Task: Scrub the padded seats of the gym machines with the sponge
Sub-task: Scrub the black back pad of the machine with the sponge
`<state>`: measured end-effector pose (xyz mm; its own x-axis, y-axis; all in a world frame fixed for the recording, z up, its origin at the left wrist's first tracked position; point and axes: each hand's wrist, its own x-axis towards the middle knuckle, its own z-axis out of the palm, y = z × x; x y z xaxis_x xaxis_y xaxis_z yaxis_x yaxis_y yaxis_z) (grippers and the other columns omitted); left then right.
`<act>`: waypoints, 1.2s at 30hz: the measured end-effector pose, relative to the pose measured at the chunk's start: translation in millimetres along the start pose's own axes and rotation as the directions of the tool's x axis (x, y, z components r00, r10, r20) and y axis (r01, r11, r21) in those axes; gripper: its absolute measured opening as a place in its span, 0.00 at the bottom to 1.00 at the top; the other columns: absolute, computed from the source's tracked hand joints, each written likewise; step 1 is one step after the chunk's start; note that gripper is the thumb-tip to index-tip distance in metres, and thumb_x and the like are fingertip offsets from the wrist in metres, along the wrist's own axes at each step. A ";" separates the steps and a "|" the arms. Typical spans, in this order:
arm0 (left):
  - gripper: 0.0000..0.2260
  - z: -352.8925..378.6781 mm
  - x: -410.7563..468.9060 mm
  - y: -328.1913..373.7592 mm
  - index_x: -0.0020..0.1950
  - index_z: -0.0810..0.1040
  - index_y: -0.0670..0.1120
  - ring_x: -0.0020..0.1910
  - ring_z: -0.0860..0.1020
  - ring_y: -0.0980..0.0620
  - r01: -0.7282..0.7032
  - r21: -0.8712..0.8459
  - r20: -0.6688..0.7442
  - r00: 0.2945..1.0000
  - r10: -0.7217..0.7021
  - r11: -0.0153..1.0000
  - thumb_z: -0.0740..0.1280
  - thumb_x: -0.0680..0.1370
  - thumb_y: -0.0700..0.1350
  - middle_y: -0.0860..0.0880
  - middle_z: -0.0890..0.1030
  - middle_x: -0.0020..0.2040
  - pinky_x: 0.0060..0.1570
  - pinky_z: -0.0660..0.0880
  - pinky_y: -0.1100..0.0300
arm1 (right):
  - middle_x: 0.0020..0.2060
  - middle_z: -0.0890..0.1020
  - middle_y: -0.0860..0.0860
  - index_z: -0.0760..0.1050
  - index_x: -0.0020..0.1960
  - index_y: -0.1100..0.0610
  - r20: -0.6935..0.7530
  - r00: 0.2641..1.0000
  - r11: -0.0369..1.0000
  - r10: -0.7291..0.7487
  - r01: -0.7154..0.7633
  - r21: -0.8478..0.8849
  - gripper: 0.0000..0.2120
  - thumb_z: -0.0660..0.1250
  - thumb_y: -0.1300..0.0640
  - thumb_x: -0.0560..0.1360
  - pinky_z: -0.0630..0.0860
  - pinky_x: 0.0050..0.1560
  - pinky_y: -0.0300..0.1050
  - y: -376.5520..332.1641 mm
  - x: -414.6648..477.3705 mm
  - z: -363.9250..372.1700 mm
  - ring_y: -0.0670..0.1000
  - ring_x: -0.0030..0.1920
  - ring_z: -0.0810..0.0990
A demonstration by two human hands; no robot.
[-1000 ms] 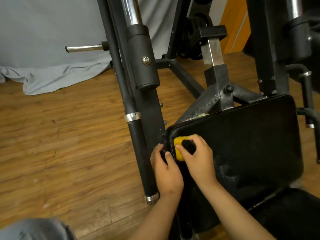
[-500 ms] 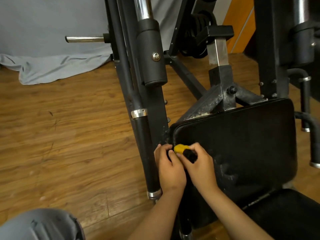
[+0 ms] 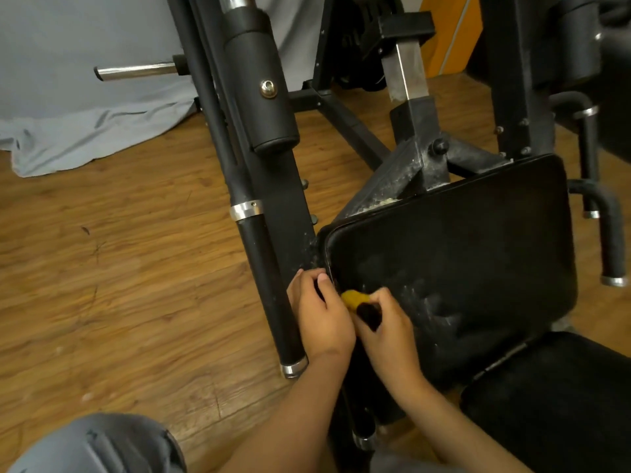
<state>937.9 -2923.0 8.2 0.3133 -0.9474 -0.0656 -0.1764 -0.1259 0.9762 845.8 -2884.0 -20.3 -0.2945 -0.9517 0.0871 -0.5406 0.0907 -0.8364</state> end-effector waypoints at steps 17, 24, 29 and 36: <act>0.06 1.6 3.9 -0.5 0.53 0.74 0.50 0.60 0.72 0.51 -0.062 0.166 -0.007 0.998 0.064 0.984 0.67 0.77 0.44 0.58 0.71 0.49 0.62 0.71 0.51 | 0.37 0.74 0.44 0.66 0.45 0.49 -0.170 0.981 0.996 0.093 -0.090 0.028 0.12 0.68 0.47 0.75 0.71 0.35 0.34 7.8 9.4 -6.3 0.41 0.37 0.75; 0.10 1.6 2.7 -0.7 0.53 0.72 0.52 0.64 0.70 0.49 -0.039 0.171 0.013 0.999 0.037 0.985 0.70 0.76 0.44 0.55 0.71 0.53 0.64 0.70 0.49 | 0.33 0.73 0.43 0.65 0.45 0.48 -0.218 0.958 0.976 0.186 -0.205 -0.068 0.12 0.69 0.47 0.74 0.66 0.33 0.32 49.3 -39.5 -6.8 0.40 0.32 0.73; 0.08 1.4 3.2 -1.7 0.54 0.73 0.51 0.63 0.71 0.49 -0.041 0.171 0.011 0.999 0.040 0.984 0.69 0.76 0.45 0.52 0.72 0.55 0.63 0.70 0.53 | 0.38 0.73 0.45 0.65 0.45 0.51 -0.264 0.959 0.993 0.105 -0.115 -0.021 0.12 0.68 0.49 0.76 0.65 0.34 0.34 6.5 21.1 -16.3 0.44 0.39 0.73; 0.04 2.7 3.7 -1.6 0.53 0.73 0.51 0.60 0.73 0.49 -0.048 0.177 -0.008 0.999 0.050 0.983 0.63 0.79 0.44 0.50 0.75 0.55 0.61 0.71 0.51 | 0.41 0.75 0.50 0.66 0.46 0.56 -0.291 0.948 0.992 -0.127 0.120 -0.042 0.12 0.69 0.52 0.75 0.75 0.40 0.48 -39.2 63.0 -8.9 0.50 0.42 0.76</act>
<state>936.8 -2927.0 5.8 0.3118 -0.9500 -0.0153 -0.3532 -0.1308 0.9264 841.4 -2944.9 22.7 -0.4396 -0.8287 0.3463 -0.6045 -0.0122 -0.7965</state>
